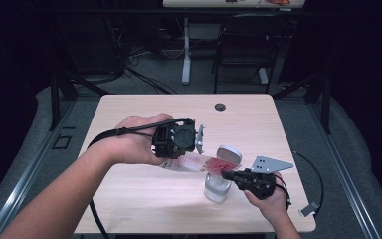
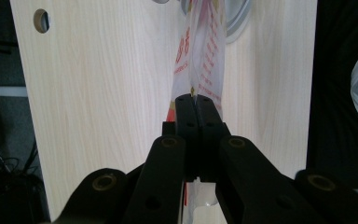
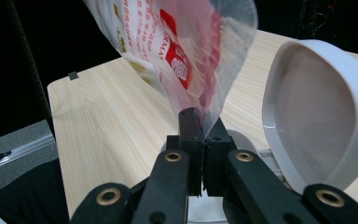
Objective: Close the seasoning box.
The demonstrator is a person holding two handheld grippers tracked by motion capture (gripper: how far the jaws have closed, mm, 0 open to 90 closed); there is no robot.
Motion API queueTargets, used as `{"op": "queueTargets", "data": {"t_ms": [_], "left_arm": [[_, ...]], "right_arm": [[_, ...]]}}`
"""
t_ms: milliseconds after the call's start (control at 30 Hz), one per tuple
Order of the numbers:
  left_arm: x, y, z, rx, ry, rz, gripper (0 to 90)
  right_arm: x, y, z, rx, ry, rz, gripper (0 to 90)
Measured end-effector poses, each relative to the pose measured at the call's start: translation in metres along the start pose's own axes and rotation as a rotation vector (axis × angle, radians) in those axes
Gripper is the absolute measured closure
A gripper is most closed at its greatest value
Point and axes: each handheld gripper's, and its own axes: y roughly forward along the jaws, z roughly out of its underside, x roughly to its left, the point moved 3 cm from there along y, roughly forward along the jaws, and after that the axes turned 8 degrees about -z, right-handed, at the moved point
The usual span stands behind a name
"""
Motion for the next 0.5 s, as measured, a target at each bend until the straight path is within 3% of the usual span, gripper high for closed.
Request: {"op": "queueTargets", "data": {"t_ms": [500], "left_arm": [[0.0013, 0.0001, -0.0008, -0.004, 0.003, 0.0, 90.0]], "right_arm": [[0.0, -0.0002, 0.0002, 0.003, -0.001, 0.0, 89.3]]}}
